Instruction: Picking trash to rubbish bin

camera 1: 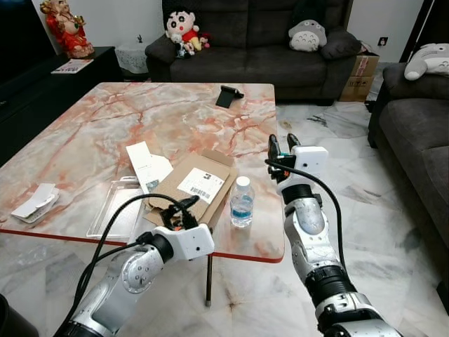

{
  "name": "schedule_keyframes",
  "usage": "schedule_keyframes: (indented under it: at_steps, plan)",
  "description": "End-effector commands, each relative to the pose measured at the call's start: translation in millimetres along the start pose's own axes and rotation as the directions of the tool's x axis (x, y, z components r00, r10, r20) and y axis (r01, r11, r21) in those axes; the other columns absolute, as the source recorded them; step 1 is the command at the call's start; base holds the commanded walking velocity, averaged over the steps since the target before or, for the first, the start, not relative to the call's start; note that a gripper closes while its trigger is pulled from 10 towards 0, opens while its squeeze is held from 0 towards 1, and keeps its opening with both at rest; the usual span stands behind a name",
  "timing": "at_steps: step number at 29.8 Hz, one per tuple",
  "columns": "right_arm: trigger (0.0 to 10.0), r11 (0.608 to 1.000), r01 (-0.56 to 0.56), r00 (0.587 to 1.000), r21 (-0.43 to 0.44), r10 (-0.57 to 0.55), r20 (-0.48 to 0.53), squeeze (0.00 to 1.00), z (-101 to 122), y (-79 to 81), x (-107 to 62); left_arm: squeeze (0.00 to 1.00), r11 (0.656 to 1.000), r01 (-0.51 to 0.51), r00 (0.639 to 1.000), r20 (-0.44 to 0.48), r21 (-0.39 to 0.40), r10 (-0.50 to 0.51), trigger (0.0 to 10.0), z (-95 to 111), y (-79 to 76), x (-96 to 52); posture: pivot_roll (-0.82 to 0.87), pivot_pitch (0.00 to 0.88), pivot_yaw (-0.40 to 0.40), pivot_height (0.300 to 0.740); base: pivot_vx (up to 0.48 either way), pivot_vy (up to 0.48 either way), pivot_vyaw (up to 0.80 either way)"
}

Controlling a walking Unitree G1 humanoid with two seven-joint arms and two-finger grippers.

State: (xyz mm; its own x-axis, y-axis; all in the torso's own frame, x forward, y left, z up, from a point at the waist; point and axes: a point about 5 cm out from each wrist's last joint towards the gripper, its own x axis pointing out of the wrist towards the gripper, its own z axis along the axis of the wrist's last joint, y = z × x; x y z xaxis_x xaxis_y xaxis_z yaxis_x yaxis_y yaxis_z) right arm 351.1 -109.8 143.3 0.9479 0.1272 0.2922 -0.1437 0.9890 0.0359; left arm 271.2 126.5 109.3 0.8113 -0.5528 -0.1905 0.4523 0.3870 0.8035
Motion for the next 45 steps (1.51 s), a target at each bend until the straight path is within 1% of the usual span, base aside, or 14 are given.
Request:
schedule_keyframes:
  at_steps: [1, 10, 12, 17, 20, 22, 25, 29, 33, 38, 42, 43, 45]
  plan:
    - [10.0, 1.0, -0.021, 1.0, 0.007, 0.021, -0.001, 0.0, 2, 5.2, 3.0, 0.0, 1.0, -0.005, 0.999, -0.036, 0.003, 0.005, 10.0, -7, 7.5, -0.6, 0.21, 0.0, 0.05, 0.74, 0.0, 0.0, 0.0]
    - [10.0, 1.0, -0.029, 1.0, 0.011, 0.029, -0.001, 0.0, 1, 8.3, 3.5, 0.0, 1.0, 0.014, 0.999, -0.043, -0.005, -0.014, 10.0, -9, 10.0, 3.0, 0.21, 0.0, 0.053, 0.74, 0.0, 0.0, 0.0]
    - [10.0, 0.999, -0.03, 1.0, 0.012, 0.03, 0.001, 0.0, 2, 8.9, 3.6, 0.0, 0.999, 0.05, 0.998, -0.035, 0.002, -0.05, 10.0, -7, 6.4, 7.7, 0.21, 0.0, 0.06, 0.74, 0.0, 0.0, 0.0]
    - [10.0, 1.0, -0.026, 1.0, 0.012, 0.026, 0.003, 0.0, 2, 7.7, 3.2, 0.0, 0.997, 0.077, 0.997, -0.028, 0.012, -0.076, 10.0, -5, 3.9, 10.3, 0.21, 0.0, 0.061, 0.74, 0.0, 0.0, 0.0]
    - [10.0, 1.0, -0.019, 1.0, 0.011, 0.019, 0.004, 0.0, 2, 5.9, 2.8, 0.0, 0.996, 0.091, 0.996, 0.011, 0.004, -0.091, 10.0, 0, 4.3, 12.9, 0.2, 0.0, 0.062, 0.74, 0.0, 0.0, 0.0]
    - [10.0, 1.0, -0.014, 1.0, 0.009, 0.014, 0.005, 0.0, 2, 4.3, 2.3, 0.0, 0.996, 0.091, 0.994, 0.057, -0.004, -0.09, 10.0, 8, 5.6, 15.8, 0.2, 0.0, 0.062, 0.74, 0.0, 0.0, 0.0]
    - [10.0, 1.0, -0.013, 1.0, 0.009, 0.013, 0.005, 0.0, 2, 3.9, 2.1, 0.0, 0.995, 0.1, 0.992, 0.076, -0.011, -0.099, 10.0, 11, 5.1, 16.7, 0.2, 0.0, 0.062, 0.74, 0.0, 0.0, 0.0]
    - [10.0, 1.0, -0.009, 1.0, 0.009, 0.009, 0.005, 0.0, 2, 3.3, 2.1, 0.0, 0.99, 0.14, 0.982, 0.128, -0.023, -0.136, 10.0, 22, 2.3, 16.7, 0.2, 0.0, 0.063, 0.74, 0.0, 0.0, 0.0]
    - [10.0, 1.0, -0.01, 1.0, 0.011, 0.01, 0.004, 0.0, 2, 3.9, 2.1, 0.0, 0.985, 0.171, 0.974, 0.152, -0.028, -0.165, 10.0, 26, 0.1, 16.3, 0.2, 0.0, 0.063, 0.74, 0.0, 0.0, 0.0]
    - [10.0, 1.0, -0.015, 1.0, 0.014, 0.015, 0.001, 0.0, 2, 4.5, 2.3, 0.0, 0.978, 0.208, 0.97, 0.134, -0.011, -0.205, 10.0, 23, -2.3, 16.0, 0.21, 0.0, 0.059, 0.74, 0.0, 0.0, 0.0]
    - [10.0, 1.0, -0.014, 1.0, 0.014, 0.014, 0.0, 0.0, 2, 4.2, 2.6, 0.0, 0.977, 0.209, 0.976, 0.053, 0.035, -0.211, 10.0, 12, -1.3, 16.4, 0.21, 0.0, 0.059, 0.74, 0.0, 0.0, 0.0]
    - [10.0, 1.0, -0.013, 1.0, 0.015, 0.013, 0.0, 0.0, 2, 4.1, 2.5, 0.0, 0.98, 0.193, 0.981, 0.025, 0.04, -0.194, 10.0, 7, 0.6, 17.0, 0.21, 0.0, 0.059, 0.74, 0.0, 0.0, 0.0]
    - [10.0, 1.0, -0.012, 1.0, 0.016, 0.012, -0.001, 0.0, 2, 4.1, 2.4, 0.0, 0.983, 0.177, 0.984, 0.015, 0.041, -0.178, 10.0, 6, 2.6, 17.5, 0.21, 0.0, 0.059, 0.74, 0.0, 0.0, 0.0]
